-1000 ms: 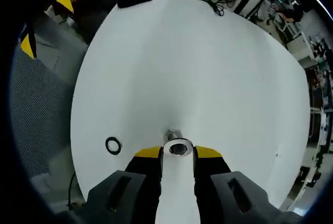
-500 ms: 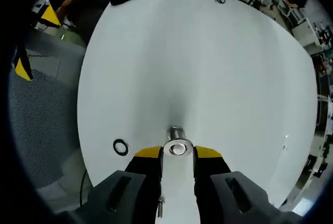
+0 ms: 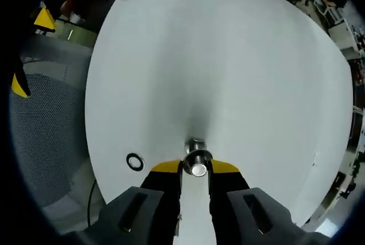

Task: Place the washer onto the threaded stud by aligning its center hole with the stud, sliding it down to the base, and recovering from edge contact or off-axis alignment until the washer reaches the visible bottom stop.

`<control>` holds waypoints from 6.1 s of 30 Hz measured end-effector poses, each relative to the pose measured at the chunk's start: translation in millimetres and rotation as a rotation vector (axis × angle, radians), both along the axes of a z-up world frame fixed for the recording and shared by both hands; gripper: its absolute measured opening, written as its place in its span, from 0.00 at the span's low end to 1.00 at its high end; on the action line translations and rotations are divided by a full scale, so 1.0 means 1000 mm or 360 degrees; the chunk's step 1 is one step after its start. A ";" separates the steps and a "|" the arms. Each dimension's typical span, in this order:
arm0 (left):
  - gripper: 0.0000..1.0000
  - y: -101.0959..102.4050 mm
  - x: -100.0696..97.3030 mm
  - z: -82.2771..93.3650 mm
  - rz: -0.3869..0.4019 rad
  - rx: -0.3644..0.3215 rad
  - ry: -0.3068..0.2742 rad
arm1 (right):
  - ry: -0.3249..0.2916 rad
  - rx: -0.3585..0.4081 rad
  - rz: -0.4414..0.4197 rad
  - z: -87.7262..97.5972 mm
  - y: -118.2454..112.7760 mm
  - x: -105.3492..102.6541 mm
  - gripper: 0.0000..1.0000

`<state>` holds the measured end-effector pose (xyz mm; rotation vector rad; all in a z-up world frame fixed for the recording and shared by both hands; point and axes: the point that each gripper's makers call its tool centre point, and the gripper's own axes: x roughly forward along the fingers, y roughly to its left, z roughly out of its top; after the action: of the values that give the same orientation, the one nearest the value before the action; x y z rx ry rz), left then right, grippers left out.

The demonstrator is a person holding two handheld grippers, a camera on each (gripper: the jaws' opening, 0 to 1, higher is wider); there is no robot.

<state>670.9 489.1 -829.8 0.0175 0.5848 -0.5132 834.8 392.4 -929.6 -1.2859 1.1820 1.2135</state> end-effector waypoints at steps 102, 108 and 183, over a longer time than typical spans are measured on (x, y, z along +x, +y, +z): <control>0.41 -0.002 -0.001 -0.002 -0.0013 0.0012 0.0017 | 0.0024 0.0418 -0.0060 0.018 -0.047 -0.079 0.23; 0.41 -0.003 -0.002 -0.003 -0.0020 0.0021 0.0021 | 0.0006 0.0394 -0.0008 0.032 -0.046 -0.072 0.23; 0.40 -0.003 -0.001 -0.002 -0.0019 -0.0001 0.0021 | -0.0041 0.0134 0.0151 0.003 -0.020 -0.003 0.23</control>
<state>670.0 486.1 -832.0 0.0171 0.5979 -0.5256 831.7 372.4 -927.0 -1.3029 1.0505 1.2979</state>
